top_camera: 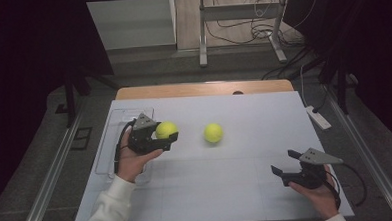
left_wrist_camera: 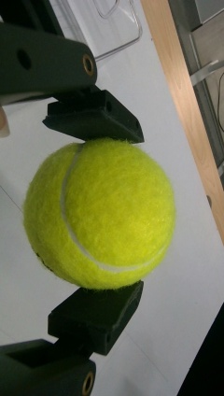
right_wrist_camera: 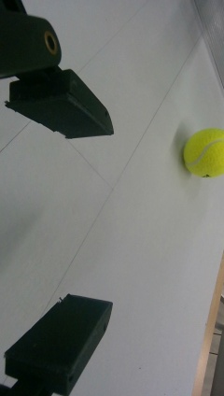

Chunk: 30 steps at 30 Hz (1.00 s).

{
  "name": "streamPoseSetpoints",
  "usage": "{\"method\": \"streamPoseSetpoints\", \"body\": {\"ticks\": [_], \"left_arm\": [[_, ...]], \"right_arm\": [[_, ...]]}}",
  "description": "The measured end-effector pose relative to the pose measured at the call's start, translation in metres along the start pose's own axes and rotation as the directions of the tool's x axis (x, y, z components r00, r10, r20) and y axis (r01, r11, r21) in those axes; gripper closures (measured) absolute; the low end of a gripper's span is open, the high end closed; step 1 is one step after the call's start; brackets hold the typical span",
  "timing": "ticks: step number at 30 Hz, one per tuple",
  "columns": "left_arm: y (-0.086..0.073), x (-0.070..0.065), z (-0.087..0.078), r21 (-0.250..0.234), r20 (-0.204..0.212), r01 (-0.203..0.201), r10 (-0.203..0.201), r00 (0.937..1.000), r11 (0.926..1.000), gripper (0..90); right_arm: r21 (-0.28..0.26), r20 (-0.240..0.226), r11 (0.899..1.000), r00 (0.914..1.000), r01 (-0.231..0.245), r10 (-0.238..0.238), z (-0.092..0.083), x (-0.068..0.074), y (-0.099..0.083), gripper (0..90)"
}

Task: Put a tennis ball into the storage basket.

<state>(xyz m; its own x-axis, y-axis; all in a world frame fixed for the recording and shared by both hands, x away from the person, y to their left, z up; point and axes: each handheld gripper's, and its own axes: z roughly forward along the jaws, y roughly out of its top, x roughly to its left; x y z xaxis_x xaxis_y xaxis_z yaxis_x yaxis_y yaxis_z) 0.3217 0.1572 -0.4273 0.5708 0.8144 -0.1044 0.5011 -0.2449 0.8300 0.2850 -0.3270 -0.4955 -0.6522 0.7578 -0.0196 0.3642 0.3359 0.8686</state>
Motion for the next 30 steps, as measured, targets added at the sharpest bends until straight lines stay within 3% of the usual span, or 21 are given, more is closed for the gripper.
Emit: {"method": "streamPoseSetpoints", "body": {"ticks": [30], "left_arm": [[-0.003,0.021,-0.006,-0.024,-0.05,0.05,-0.051,0.9974,0.9984,27.1]], "right_arm": [[0.004,-0.002,1.0,1.0,0.0,0.0,0.001,0.0,-0.001,14.2]]}}
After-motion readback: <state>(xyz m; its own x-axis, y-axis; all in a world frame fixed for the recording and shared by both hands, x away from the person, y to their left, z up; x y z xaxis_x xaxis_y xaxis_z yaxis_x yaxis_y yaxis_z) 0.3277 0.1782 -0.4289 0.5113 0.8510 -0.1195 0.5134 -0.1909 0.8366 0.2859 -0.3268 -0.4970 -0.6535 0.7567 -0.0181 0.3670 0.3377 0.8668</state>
